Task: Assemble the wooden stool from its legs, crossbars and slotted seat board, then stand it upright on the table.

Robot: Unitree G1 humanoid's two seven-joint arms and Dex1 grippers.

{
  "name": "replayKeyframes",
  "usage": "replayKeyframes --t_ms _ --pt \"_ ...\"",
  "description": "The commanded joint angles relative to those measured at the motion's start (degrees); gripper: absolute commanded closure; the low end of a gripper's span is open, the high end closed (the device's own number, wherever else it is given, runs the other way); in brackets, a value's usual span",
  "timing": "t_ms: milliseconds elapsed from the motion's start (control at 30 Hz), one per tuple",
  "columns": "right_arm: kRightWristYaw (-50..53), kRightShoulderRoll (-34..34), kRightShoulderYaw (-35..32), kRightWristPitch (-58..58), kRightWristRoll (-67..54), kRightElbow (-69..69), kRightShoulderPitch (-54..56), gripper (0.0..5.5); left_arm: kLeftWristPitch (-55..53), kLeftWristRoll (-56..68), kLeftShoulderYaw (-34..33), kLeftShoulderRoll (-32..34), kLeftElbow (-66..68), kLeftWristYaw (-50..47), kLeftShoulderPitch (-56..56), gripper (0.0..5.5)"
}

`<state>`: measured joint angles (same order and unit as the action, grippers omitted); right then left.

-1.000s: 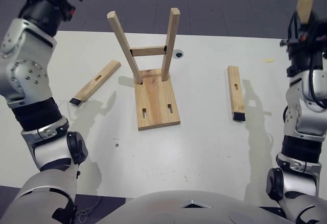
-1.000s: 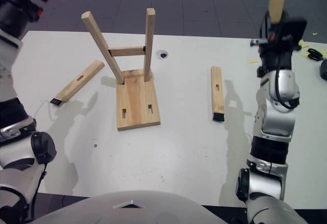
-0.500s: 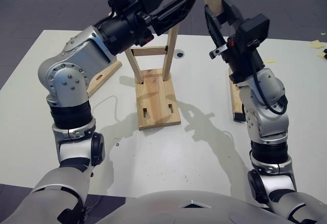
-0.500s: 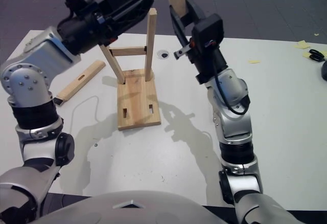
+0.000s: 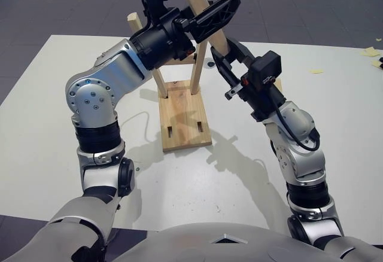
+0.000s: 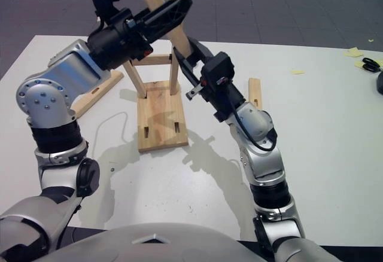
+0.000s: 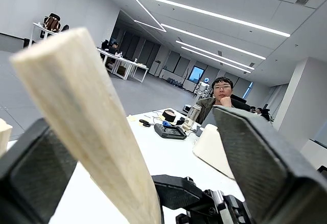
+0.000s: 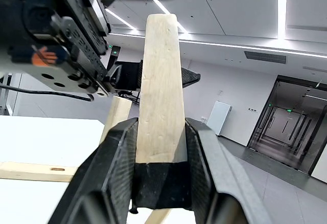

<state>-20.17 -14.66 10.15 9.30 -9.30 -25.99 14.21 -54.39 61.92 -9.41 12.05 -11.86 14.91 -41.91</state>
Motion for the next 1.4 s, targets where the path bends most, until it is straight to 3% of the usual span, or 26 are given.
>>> replayKeyframes --t_ms 33,600,867,1033,1200,1300,1400 --pt "-0.8 -0.7 0.9 -0.9 2.2 -0.4 -0.8 4.19 0.2 -2.7 1.4 2.0 -1.0 0.8 0.6 1.85" --pt "0.2 -0.1 0.5 -2.6 6.1 0.7 -1.7 4.19 0.7 -2.4 -1.8 2.8 -1.9 0.3 2.9 4.63" --pt "0.2 -0.4 -0.1 -3.0 6.6 1.9 -0.9 4.19 2.3 -1.8 -2.7 1.8 -0.5 -0.8 1.1 5.01" --pt "-0.1 -0.6 0.1 -1.7 7.1 3.0 -0.6 3.17 6.4 -4.8 -4.5 3.4 0.3 -1.8 -3.2 5.08" --pt "0.3 -0.4 -0.8 -1.4 7.1 4.3 -0.8 2.32 11.5 -8.4 -9.0 10.2 1.3 -0.7 -10.2 5.08" --pt "0.9 -0.5 -2.3 -1.1 6.9 4.6 -1.3 1.88 16.0 -12.5 -12.6 18.3 3.7 2.3 -13.3 5.08" --pt "2.3 -0.2 -4.8 -0.1 6.3 3.8 -2.6 1.45 27.8 -26.0 -10.2 30.4 13.7 12.3 -10.9 5.08"
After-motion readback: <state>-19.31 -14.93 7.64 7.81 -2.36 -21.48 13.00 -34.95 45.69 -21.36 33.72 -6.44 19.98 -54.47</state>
